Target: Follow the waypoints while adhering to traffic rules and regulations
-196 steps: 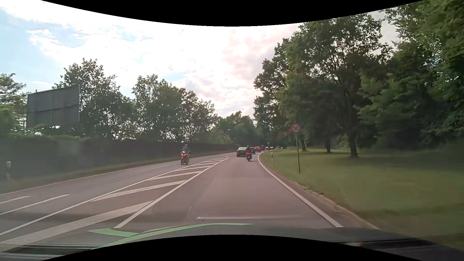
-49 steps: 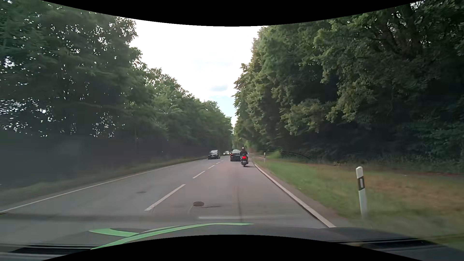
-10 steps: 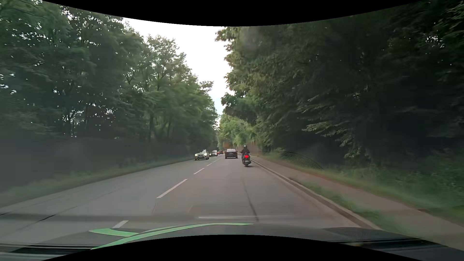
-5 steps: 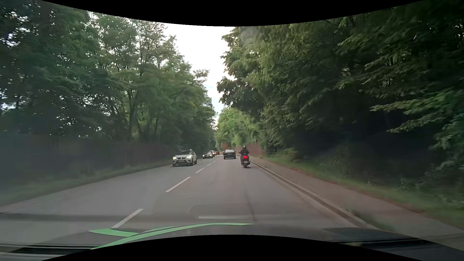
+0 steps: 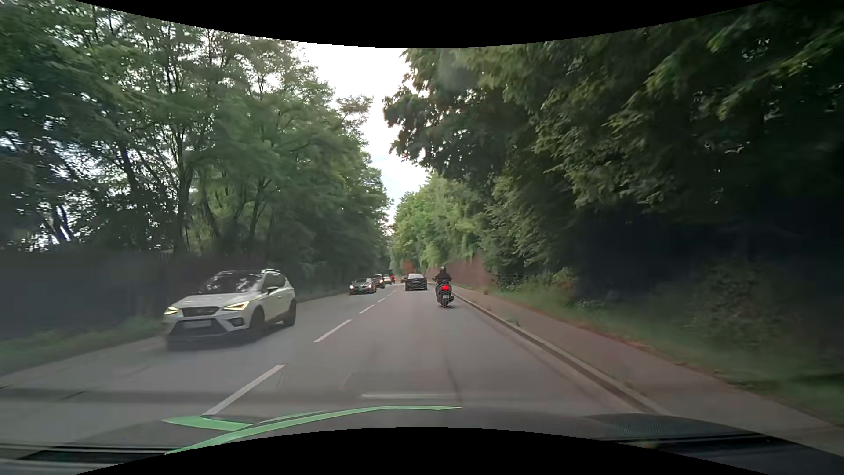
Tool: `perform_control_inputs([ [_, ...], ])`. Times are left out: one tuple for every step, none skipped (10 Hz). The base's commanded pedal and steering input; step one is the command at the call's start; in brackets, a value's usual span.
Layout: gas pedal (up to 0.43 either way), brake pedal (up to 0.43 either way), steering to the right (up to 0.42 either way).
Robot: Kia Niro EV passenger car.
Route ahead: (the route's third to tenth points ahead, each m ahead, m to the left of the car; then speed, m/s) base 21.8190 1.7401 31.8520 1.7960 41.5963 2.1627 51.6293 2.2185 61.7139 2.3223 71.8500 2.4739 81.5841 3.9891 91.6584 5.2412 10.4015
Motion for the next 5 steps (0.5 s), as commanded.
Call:
perform_control_inputs([
  [0.118, 0.0, 0.001],
  [0.118, 0.0, 0.001],
  [0.118, 0.0, 0.001],
  [0.118, 0.0, 0.001],
  [0.118, 0.0, 0.001],
])
